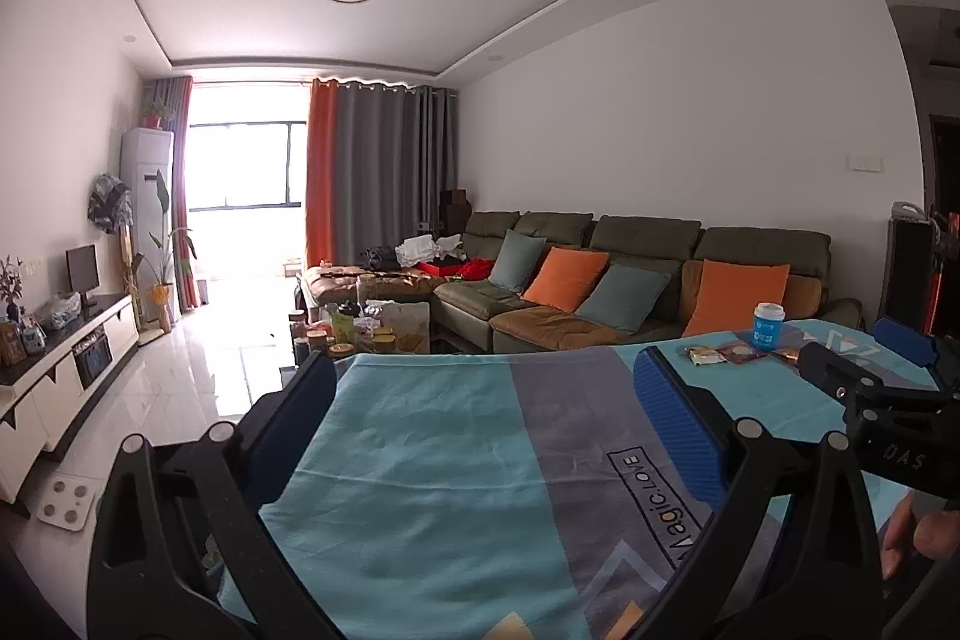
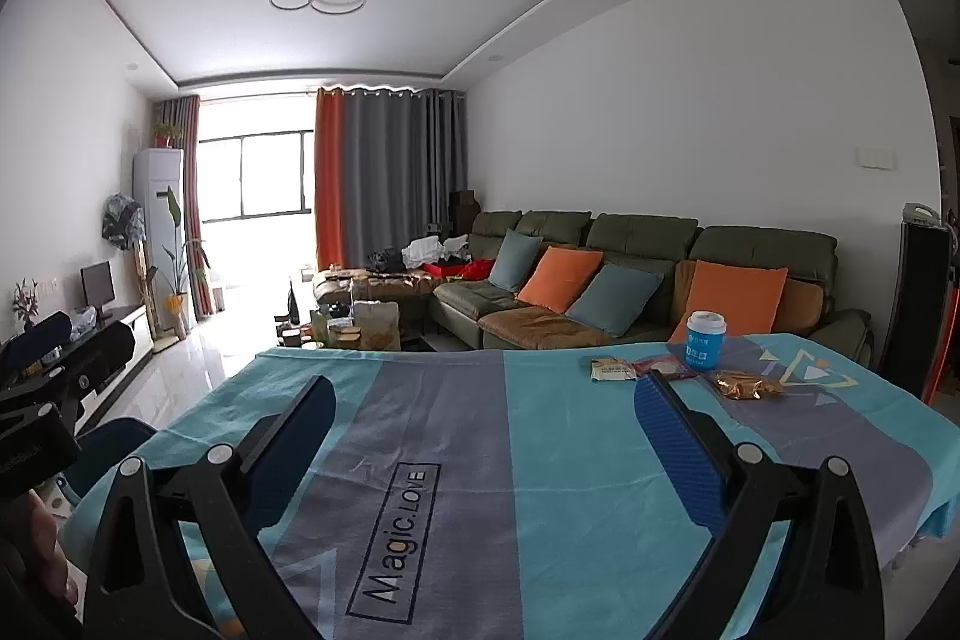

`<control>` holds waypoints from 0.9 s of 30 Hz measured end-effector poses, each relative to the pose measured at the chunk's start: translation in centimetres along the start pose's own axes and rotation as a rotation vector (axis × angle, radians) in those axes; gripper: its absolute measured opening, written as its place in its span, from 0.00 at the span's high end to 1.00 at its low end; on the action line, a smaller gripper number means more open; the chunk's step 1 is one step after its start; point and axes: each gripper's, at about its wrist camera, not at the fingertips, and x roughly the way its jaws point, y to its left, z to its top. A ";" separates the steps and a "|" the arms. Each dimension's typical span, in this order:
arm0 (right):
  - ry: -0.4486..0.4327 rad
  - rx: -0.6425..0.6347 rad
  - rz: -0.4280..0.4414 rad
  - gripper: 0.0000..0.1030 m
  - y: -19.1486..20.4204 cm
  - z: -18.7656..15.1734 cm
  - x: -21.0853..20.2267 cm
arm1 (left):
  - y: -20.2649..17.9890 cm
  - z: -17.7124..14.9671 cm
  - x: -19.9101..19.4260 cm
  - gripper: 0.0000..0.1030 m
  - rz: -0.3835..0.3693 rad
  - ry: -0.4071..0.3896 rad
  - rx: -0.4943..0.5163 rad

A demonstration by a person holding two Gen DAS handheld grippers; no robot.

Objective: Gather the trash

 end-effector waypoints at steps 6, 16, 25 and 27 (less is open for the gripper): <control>-0.006 -0.004 -0.004 0.06 0.1 -0.1 -0.5 | 0.0 -0.2 -0.2 0.05 0.011 -0.003 0.005; -0.003 -0.009 -0.016 0.06 0.4 -0.1 -0.6 | 0.1 -0.3 0.0 0.05 0.007 0.006 0.003; -0.001 -0.010 -0.020 0.06 0.5 -0.1 -0.6 | 0.3 -0.5 -0.1 0.05 0.010 0.013 0.001; -0.002 -0.010 -0.021 0.06 0.5 -0.1 -0.6 | 0.4 -0.5 -0.2 0.05 0.010 0.013 0.005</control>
